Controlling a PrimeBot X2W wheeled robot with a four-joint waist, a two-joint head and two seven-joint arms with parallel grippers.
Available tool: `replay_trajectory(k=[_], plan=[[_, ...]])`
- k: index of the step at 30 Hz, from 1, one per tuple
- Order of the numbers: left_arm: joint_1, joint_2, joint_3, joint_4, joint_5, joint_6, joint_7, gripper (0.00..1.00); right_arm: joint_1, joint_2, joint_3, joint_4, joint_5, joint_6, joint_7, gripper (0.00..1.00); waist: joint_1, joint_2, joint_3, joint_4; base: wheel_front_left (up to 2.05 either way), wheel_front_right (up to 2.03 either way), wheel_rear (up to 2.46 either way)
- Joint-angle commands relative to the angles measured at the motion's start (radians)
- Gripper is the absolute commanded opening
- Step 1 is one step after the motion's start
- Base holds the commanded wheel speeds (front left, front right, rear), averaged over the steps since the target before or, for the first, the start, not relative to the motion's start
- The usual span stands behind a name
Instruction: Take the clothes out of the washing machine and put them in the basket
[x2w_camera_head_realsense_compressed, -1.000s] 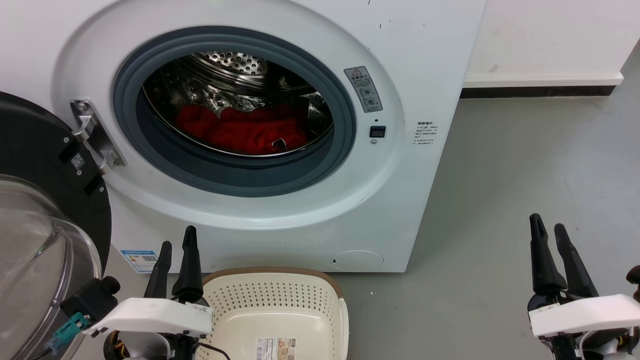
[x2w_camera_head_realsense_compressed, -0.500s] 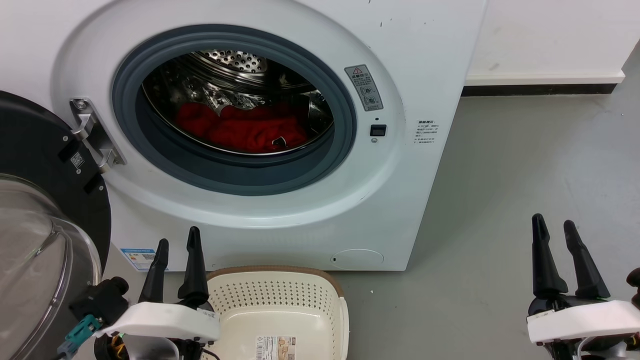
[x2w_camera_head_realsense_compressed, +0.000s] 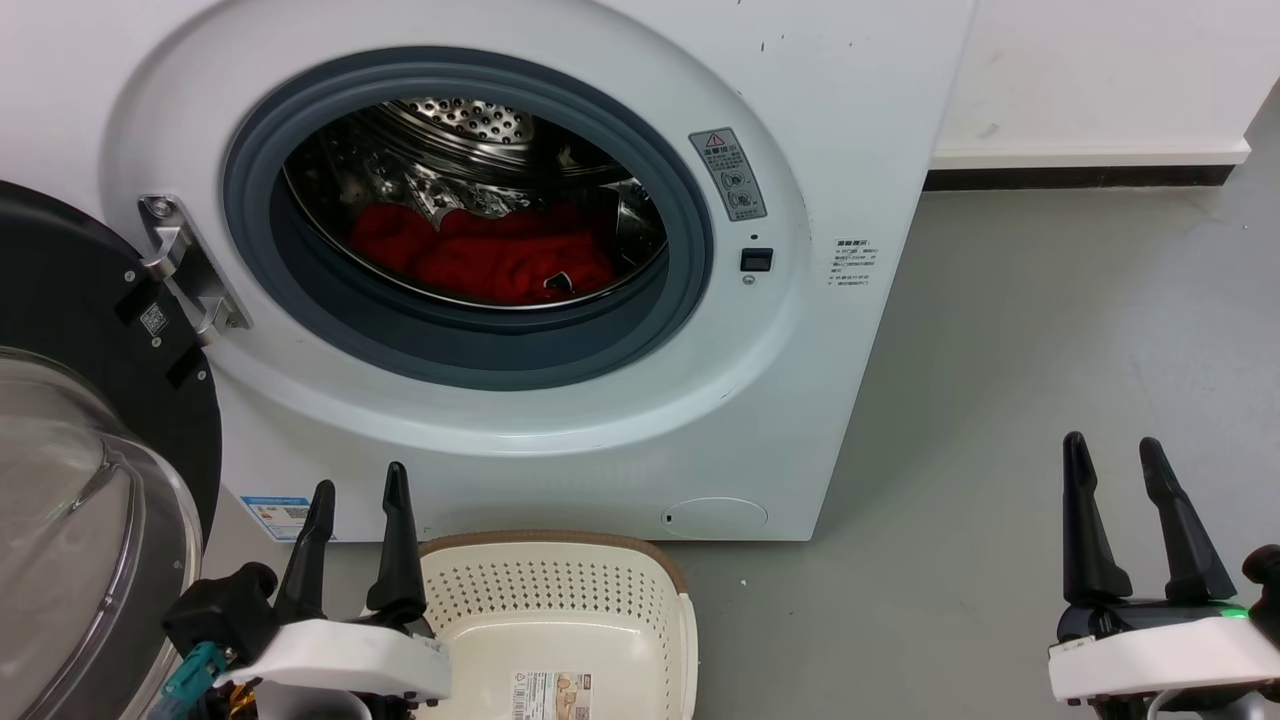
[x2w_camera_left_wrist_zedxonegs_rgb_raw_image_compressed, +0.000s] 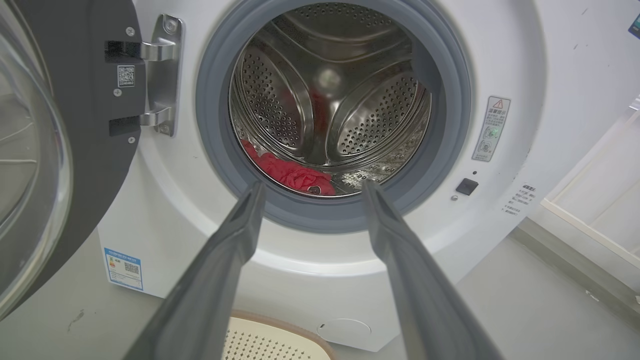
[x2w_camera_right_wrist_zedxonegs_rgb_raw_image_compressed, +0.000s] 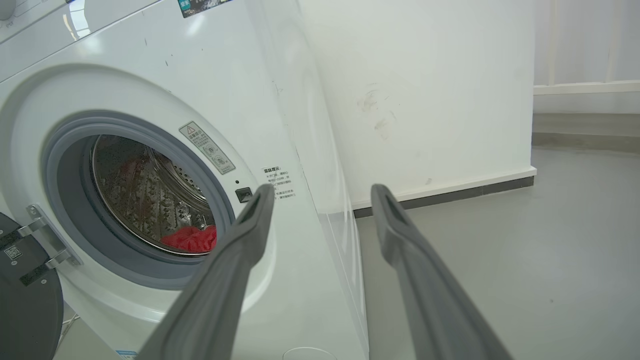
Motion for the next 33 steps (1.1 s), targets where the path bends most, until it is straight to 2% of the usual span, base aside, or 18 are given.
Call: replay_trajectory(k=[1,21,33], plan=[[0.004,0.003,0.0,-0.015,0.031,0.0,-0.011,1.0,0.009,-0.003,0.003,-0.019,-0.033,0.0,-0.009,1.0,-0.0001,0.0,-0.002,0.0,0.0,0.0,0.0],[0.042,0.003,-0.011,-0.032,0.214,0.01,-0.055,1.0,0.046,-0.003,0.011,-0.072,-0.239,0.0,-0.054,1.0,-0.0001,0.0,-0.011,-0.001,0.0,0.0,0.0],[0.051,0.003,-0.016,-0.047,0.299,0.02,-0.078,1.0,0.058,-0.003,0.008,-0.081,-0.315,0.0,-0.076,1.0,-0.0001,0.0,-0.009,-0.002,0.0,0.0,0.0]])
